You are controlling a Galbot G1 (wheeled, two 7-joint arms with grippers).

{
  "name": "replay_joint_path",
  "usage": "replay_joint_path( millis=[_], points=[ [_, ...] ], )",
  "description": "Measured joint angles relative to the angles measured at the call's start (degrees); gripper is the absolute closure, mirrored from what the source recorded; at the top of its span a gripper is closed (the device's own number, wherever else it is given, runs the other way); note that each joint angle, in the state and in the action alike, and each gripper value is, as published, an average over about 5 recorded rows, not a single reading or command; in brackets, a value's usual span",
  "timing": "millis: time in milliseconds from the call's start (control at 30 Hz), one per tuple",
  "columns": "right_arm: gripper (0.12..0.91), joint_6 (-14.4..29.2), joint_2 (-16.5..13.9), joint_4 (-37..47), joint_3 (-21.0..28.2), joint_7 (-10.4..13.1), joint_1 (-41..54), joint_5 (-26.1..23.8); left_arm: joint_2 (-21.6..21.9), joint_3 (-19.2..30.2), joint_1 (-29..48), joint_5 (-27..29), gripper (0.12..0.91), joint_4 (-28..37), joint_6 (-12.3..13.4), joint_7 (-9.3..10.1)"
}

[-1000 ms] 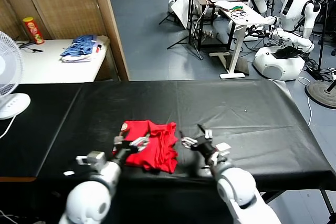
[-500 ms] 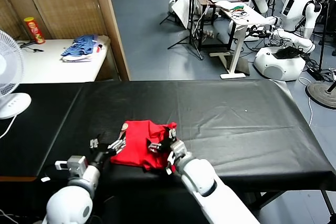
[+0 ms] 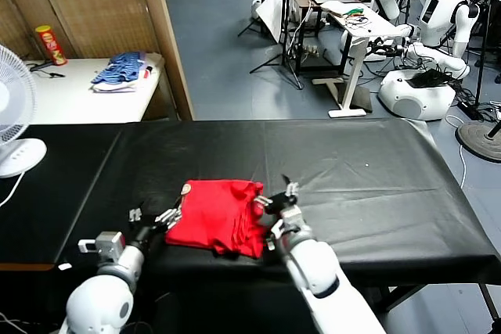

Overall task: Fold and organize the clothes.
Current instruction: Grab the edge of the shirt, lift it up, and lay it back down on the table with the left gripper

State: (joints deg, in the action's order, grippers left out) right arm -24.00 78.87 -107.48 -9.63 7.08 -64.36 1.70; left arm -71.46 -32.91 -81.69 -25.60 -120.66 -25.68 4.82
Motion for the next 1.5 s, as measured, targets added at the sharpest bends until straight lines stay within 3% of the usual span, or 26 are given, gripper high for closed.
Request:
replay_joint_path(
  millis=[167,300,700,800,867,1100,1167,1500],
  points=[
    [0.227,0.61,-1.54,-4.76,-3.59,-1.38,-4.13,3.88,-0.1,0.01,1.34,-4.22,0.232,2.97,-0.02,-1.2],
    [0.227,1.1,-2.67,-7.91,-5.87,-1.92,-6.95,6.22,-0.81,0.05,2.2,-10.73,0.232,5.47,-0.41,-1.49],
    [0.227,2.0,-3.08,-12.0,-8.8,-3.03,-10.22,7.38,-2.2,-1.04,4.49,-26.77,0.236,11.11,0.09,-0.02],
    [0.227,2.04,-2.94,-12.08,-8.87,-3.11,-10.37,7.25,-2.19,-1.41,4.63,-29.29,0.312,12.06,-0.05,0.13],
    [0.227,2.05,-2.85,-12.11,-8.95,-3.13,-10.39,7.18,-2.18,-1.5,4.6,-29.98,0.42,12.5,-0.18,0.13],
    [0.227,2.02,-2.36,-12.36,-9.46,-3.02,-10.82,6.75,-2.3,-1.51,4.53,-28.45,0.806,12.7,-0.47,0.08],
    [0.227,1.97,-2.17,-12.39,-9.78,-2.9,-11.21,6.14,-2.3,-1.65,4.35,-26.33,0.868,12.23,-0.32,0.06],
    [0.227,1.67,-2.06,-11.89,-10.95,-2.47,-12.32,4.89,2.22,-4.81,2.03,-6.61,0.884,7.38,0.67,0.29]
  ],
)
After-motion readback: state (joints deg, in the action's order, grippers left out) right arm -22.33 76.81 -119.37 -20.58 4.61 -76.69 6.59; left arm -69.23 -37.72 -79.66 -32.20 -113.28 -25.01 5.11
